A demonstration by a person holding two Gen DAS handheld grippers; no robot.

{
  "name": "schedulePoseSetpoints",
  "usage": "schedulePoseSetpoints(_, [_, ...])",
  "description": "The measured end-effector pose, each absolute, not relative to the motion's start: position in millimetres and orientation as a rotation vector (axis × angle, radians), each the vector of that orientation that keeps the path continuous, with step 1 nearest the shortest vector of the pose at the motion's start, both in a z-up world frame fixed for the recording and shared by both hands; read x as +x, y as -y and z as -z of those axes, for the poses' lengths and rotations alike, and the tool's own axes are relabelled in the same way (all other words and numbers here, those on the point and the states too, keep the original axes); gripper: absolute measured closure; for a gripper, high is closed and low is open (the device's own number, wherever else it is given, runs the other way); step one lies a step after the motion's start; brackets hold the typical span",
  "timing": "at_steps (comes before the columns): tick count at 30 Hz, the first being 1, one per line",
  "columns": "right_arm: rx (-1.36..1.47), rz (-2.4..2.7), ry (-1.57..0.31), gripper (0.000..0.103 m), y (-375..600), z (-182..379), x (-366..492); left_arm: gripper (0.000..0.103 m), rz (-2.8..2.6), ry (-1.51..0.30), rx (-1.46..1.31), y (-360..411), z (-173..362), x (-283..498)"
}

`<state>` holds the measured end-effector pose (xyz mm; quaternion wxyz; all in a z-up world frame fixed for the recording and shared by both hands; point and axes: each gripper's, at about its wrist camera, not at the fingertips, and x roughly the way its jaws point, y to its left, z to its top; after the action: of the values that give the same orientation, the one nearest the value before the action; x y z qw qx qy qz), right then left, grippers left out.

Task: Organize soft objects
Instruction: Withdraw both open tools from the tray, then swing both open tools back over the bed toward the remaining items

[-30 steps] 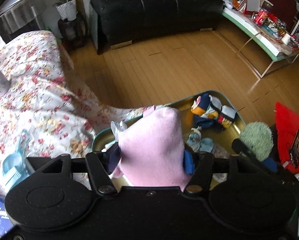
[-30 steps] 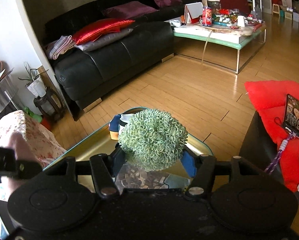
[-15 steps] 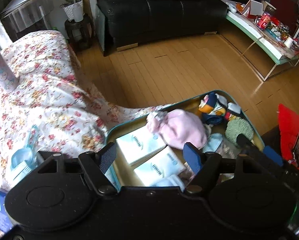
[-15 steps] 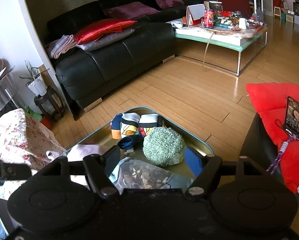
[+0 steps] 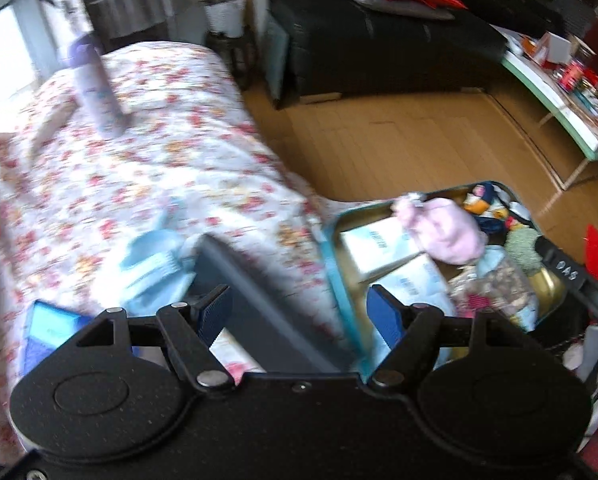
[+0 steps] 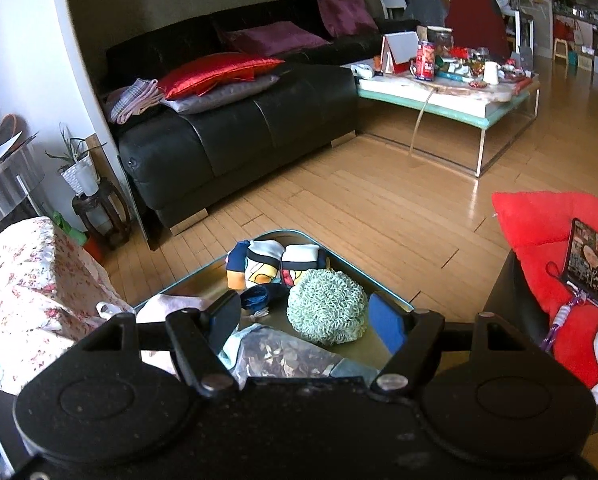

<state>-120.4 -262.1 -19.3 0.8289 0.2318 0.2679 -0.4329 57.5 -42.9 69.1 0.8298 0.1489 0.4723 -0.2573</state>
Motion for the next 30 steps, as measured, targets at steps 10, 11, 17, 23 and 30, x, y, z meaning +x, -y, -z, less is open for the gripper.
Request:
schedulePoseSetpoints(10, [0.394,0.875,-0.579,0.032,243.1,17.5,-112.5,0.03,0.327,-0.882,0.269,-65.6,-118.9,72.0])
schedulePoseSetpoints(11, [0.369,0.872,-0.583,0.032,239.5,17.4,-110.8,0.03,0.307,-0.867,0.264,-75.5,-123.8,72.7])
schedulePoseSetpoints(17, [0.275,0.826,-0.571,0.021,219.9,14.1,-111.6,0.029,0.183,-0.776,0.317,-123.8,-145.9,75.4])
schedulePoseSetpoints(23, [0.252,0.746,-0.596,0.021,204.1,12.4,-113.9,0.029,0.056,-0.745,0.293,-170.6,-156.1,84.4])
schedulePoseSetpoints(30, [0.318,0.607,-0.632,0.021,171.6,3.4,-125.7,0.028,-0.047,-0.747,0.292,-205.1,-146.2,91.6])
